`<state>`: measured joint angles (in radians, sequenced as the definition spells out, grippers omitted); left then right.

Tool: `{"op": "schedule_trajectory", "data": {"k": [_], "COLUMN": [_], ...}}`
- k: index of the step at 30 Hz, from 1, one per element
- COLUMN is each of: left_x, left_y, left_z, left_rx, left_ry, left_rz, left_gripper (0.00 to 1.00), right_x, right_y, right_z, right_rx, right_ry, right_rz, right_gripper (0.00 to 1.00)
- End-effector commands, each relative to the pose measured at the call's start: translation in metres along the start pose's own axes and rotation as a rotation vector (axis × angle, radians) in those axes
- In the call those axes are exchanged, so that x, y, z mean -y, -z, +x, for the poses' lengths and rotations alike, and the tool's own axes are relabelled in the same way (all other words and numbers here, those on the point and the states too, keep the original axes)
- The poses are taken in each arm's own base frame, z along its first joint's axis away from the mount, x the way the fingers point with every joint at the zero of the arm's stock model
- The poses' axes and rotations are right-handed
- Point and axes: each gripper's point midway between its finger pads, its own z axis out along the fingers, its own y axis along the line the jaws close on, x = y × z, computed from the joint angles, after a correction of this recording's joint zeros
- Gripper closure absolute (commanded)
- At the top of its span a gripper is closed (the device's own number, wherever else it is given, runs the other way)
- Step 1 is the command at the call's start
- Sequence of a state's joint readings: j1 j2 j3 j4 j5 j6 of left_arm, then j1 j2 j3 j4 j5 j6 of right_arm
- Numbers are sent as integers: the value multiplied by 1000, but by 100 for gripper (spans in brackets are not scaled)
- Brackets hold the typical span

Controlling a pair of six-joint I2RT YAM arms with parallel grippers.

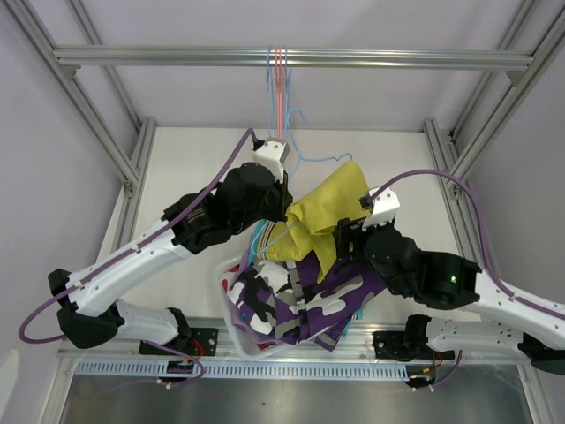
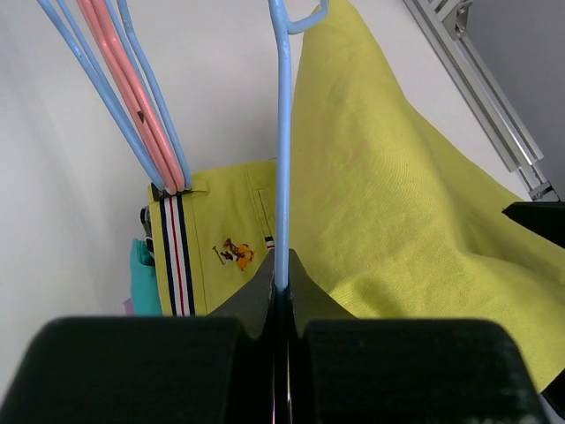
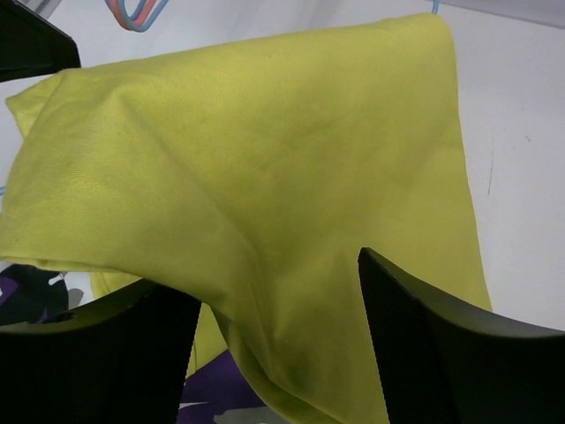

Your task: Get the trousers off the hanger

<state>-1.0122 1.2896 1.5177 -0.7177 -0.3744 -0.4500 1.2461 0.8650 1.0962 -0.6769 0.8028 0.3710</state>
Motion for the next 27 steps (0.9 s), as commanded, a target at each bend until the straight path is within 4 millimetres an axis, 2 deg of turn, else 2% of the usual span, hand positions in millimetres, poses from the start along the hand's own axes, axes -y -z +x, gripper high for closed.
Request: {"op": "schedule_trajectory", "data": {"k": [1,6,11,16,20,27], "left_x": [-4,-5,-6,-5,-6,-6], "left_y": [6,6,7,8,7,6], "left_z": [-27,-27,-27,-29,-28,-27], "left_rx": [100,102,101,107,106,103], "left_ry": [17,16,13,15,15,12], "left_rz": [-22,-22,-26,-20,-24,-25], "left_gripper": [100,100,100,99,100,99], "right_x": [4,-4,0,-13,-9,4], "right_y": [-4,-9,-14,-15,-19,-26], "right_z": [-7,1,13,25,35,36], "right_rx": [19,5,0,9,13,42], "right_ry": [7,50,94,142,158,167], "right_rz": [49,36,95,70,84,154], "right_gripper": [24,22,22,19,18,19]}}
